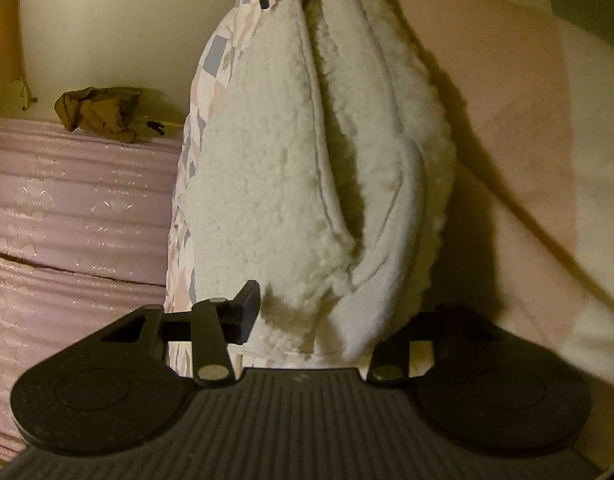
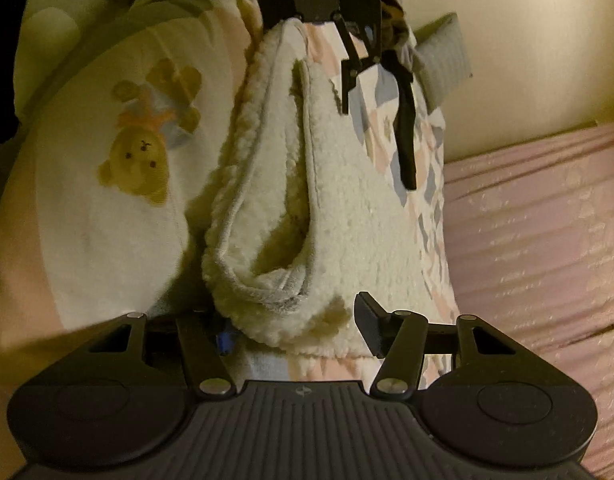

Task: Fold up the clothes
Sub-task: 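Lift the vest end with both grippers and fold it over toward the other end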

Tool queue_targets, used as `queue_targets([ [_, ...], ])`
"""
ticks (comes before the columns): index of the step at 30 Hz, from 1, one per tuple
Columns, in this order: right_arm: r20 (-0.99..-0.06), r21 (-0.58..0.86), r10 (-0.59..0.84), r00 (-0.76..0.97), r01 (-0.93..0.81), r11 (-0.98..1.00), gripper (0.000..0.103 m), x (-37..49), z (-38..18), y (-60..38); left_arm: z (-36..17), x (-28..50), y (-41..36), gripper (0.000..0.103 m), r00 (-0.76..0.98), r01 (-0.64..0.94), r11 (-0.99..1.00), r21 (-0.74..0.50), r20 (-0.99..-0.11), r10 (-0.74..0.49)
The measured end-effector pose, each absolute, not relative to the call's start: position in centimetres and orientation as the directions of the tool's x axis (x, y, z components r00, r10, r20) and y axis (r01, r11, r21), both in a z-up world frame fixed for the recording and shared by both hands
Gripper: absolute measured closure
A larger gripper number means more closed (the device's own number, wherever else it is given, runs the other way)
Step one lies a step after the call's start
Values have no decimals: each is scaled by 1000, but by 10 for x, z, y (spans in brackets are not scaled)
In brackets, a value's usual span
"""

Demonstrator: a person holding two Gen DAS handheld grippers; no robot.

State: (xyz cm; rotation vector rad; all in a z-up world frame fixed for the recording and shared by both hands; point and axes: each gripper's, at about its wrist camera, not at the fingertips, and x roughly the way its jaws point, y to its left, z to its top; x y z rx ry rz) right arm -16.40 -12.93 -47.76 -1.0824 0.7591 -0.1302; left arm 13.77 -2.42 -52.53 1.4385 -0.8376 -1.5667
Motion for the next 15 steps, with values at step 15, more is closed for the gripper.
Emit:
queue_targets([
  [15, -733, -524, -273, 623, -261, 811, 82, -123, -418, -169, -503, 122, -17, 85, -4, 204, -521, 829, -532, -847],
])
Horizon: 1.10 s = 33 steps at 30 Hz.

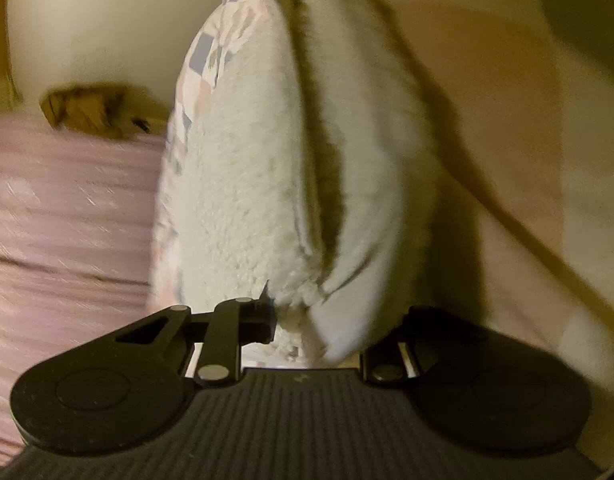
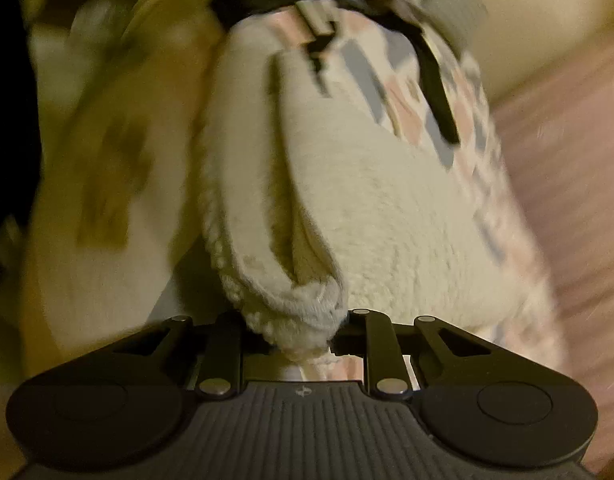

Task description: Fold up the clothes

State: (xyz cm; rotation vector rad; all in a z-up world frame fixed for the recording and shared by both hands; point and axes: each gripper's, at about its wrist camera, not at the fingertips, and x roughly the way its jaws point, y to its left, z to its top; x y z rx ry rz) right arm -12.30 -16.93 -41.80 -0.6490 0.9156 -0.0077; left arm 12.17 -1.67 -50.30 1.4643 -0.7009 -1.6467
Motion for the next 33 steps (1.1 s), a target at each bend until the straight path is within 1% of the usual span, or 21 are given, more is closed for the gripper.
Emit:
queue_targets([
  [3, -797, -291, -131, 589, -186, 938, 82, -111, -373, -209, -469, 131, -33, 86, -41, 371, -590, 717, -622, -782],
  [5, -817, -158, -50, 575, -140, 978, 82, -101, -348, -242, -445, 139, -51, 85, -82, 485, -621, 616, -674, -734],
  [8, -807, -43, -2, 591, -56, 998, 83, -83, -312, -294, -402, 167, -91, 85, -188, 674, -623, 397, -724, -664],
  [10, -777, 45, 19, 630, 25, 999, 83, -72, -291, -332, -376, 196, -129, 85, -253, 789, -570, 228, -726, -640],
  [12, -752, 110, 4, 660, 119, 987, 83, -54, -285, -373, -361, 231, -165, 85, -298, 875, -481, 63, -712, -635],
  [14, -737, 162, -28, 676, 216, 963, 83, -38, -286, -413, -355, 267, -200, 85, -374, 910, -389, -143, -688, -622],
  [15, -740, 203, -34, 672, 271, 941, 82, -37, -294, -430, -359, 280, -213, 85, -407, 907, -358, -222, -679, -611],
  [16, -746, 251, -39, 665, 335, 908, 82, -31, -306, -450, -364, 291, -232, 84, -420, 906, -324, -273, -675, -606],
  [17, -749, 323, -30, 662, 405, 856, 79, -28, -323, -466, -370, 300, -250, 83, -421, 907, -280, -314, -674, -607],
  [18, -751, 391, -21, 660, 470, 791, 73, -26, -340, -483, -378, 308, -267, 83, -433, 899, -234, -370, -674, -598],
  [20, -747, 543, 17, 665, 596, 591, 66, -27, -378, -509, -397, 325, -295, 84, -479, 851, -127, -509, -655, -584],
  [22, -700, 657, 43, 712, 620, 428, 64, -40, -400, -516, -409, 339, -311, 82, -526, 784, -60, -618, -609, -594],
  [24, -655, 708, 17, 756, 605, 363, 55, -54, -405, -515, -417, 350, -303, 80, -555, 719, -18, -695, -559, -616],
  [25, -641, 722, 3, 768, 601, 342, 53, -59, -404, -514, -420, 356, -300, 75, -563, 686, 6, -727, -537, -628],
  [26, -630, 734, -9, 776, 600, 320, 51, -64, -403, -513, -420, 359, -300, 74, -559, 665, 29, -747, -523, -644],
  [27, -621, 744, -12, 784, 594, 305, 55, -68, -403, -513, -419, 361, -298, 74, -547, 654, 47, -755, -515, -660],
  [28, -617, 745, -21, 787, 592, 307, 67, -68, -401, -514, -417, 364, -295, 77, -535, 643, 64, -763, -508, -675],
  [29, -629, 723, -32, 777, 600, 341, 85, -63, -398, -514, -415, 364, -293, 88, -514, 653, 73, -754, -512, -688],
  [31, -669, 642, -67, 740, 622, 448, 86, -52, -383, -510, -406, 359, -292, 94, -458, 709, 76, -701, -540, -706],
  [33, -663, 592, -115, 739, 613, 524, 87, -45, -365, -507, -392, 355, -291, 100, -410, 744, 76, -664, -544, -732],
])
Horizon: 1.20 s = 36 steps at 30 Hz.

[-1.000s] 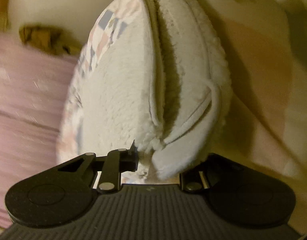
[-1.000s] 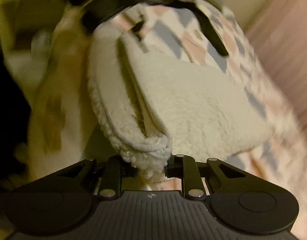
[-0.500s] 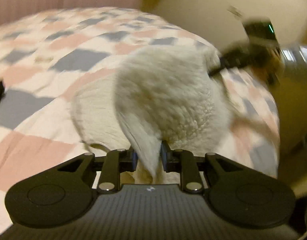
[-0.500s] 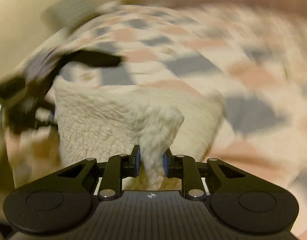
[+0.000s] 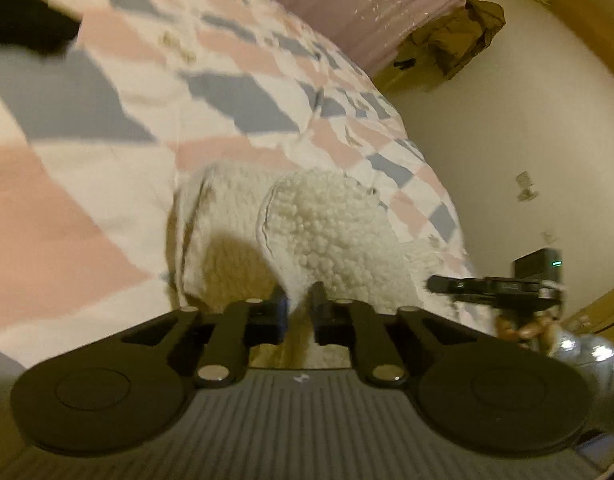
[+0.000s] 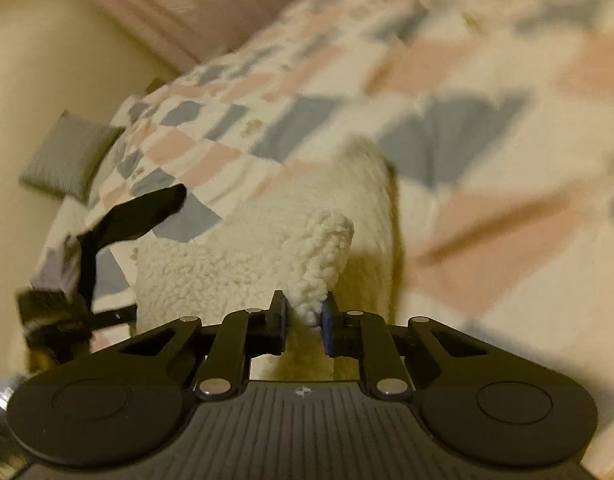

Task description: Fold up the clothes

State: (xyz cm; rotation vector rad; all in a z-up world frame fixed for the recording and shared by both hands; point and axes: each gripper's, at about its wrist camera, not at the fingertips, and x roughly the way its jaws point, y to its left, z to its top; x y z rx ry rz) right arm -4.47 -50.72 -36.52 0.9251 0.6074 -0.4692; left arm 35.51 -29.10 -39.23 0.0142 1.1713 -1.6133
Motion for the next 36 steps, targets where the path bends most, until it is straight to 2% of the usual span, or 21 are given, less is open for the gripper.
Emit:
queue_targets([
  [5, -621, 486, -270, 736, 632, 603, 88, -29, -331, -522, -369, 367, -298, 100, -258, 806, 125, -579, -533, -806],
  [7, -632, 483, -297, 716, 663, 572, 88, -21, -339, -539, -376, 372, -317, 100, -226, 808, 165, -565, -556, -800],
  [11, -702, 422, -295, 648, 713, 560, 88, 3, -373, -558, -401, 359, -356, 101, -165, 870, 200, -450, -649, -742],
  [15, -717, 427, -285, 636, 724, 542, 88, -3, -383, -556, -398, 351, -352, 101, -135, 886, 195, -420, -636, -760],
  [21, -681, 408, -320, 659, 704, 582, 88, 2, -380, -554, -371, 343, -344, 100, -60, 912, 195, -360, -588, -806],
  [22, -684, 400, -322, 654, 706, 584, 89, 5, -381, -556, -367, 341, -343, 99, -35, 924, 199, -327, -591, -806],
  [23, -708, 383, -316, 631, 720, 579, 89, 8, -385, -558, -363, 339, -341, 93, 2, 936, 214, -279, -605, -796],
  [25, -745, 374, -294, 599, 739, 561, 88, 11, -397, -562, -361, 335, -347, 94, 85, 941, 279, -191, -664, -743],
  [27, -748, 388, -285, 600, 743, 545, 88, 8, -403, -562, -356, 338, -348, 96, 101, 927, 318, -201, -680, -726],
  [29, -740, 399, -285, 609, 739, 543, 88, 5, -404, -561, -345, 340, -348, 96, 63, 914, 309, -263, -661, -748],
  [33, -742, 408, -273, 612, 735, 541, 87, 7, -405, -563, -342, 326, -379, 95, -187, 902, 130, -412, -643, -743],
  [36, -749, 413, -262, 609, 738, 533, 82, 8, -406, -567, -365, 305, -410, 95, -284, 908, 44, -418, -688, -668],
])
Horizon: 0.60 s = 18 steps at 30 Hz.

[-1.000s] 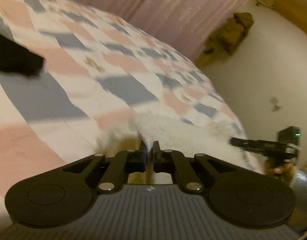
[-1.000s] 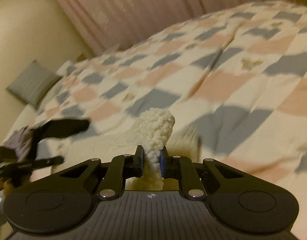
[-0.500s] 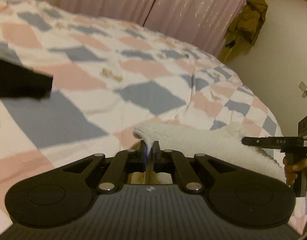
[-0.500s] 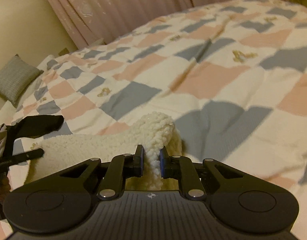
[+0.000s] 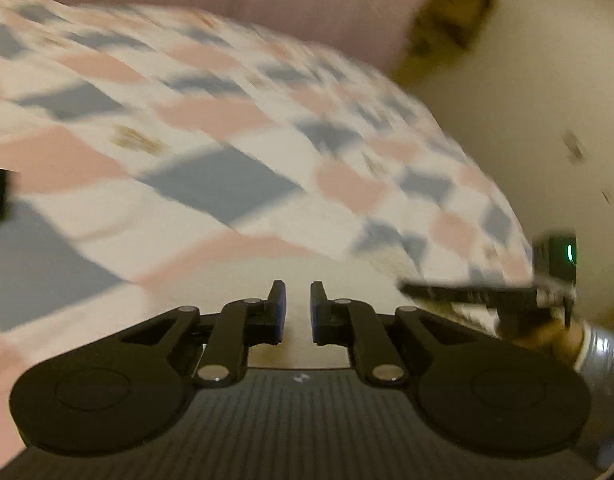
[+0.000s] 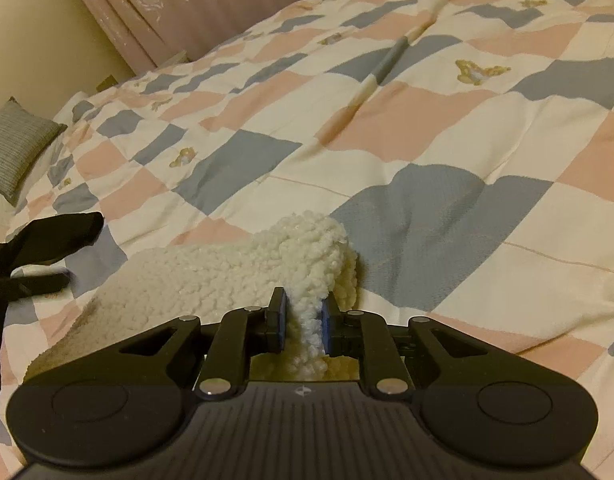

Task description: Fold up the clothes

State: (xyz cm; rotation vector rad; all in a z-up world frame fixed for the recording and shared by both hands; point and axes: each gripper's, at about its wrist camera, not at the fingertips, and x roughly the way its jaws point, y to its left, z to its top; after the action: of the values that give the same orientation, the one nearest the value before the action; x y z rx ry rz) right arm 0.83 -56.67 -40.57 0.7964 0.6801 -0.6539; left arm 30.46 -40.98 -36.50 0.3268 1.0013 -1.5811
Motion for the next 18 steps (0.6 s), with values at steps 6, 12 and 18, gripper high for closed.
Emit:
queue_targets([
  [6, -747, 388, -363, 557, 809, 442, 57, -18, -375, -555, -396, 265, -418, 93, -165, 969, 53, -241, -793, -586],
  [12, -675, 352, -429, 601, 772, 529, 57, -54, -334, -469, -396, 255, -418, 93, -125, 980, 53, -193, -796, -592],
  [18, -561, 666, -274, 781, 623, 410, 57, -88, -366, -453, -392, 251, -418, 93, -99, 987, 44, -153, -803, -588],
])
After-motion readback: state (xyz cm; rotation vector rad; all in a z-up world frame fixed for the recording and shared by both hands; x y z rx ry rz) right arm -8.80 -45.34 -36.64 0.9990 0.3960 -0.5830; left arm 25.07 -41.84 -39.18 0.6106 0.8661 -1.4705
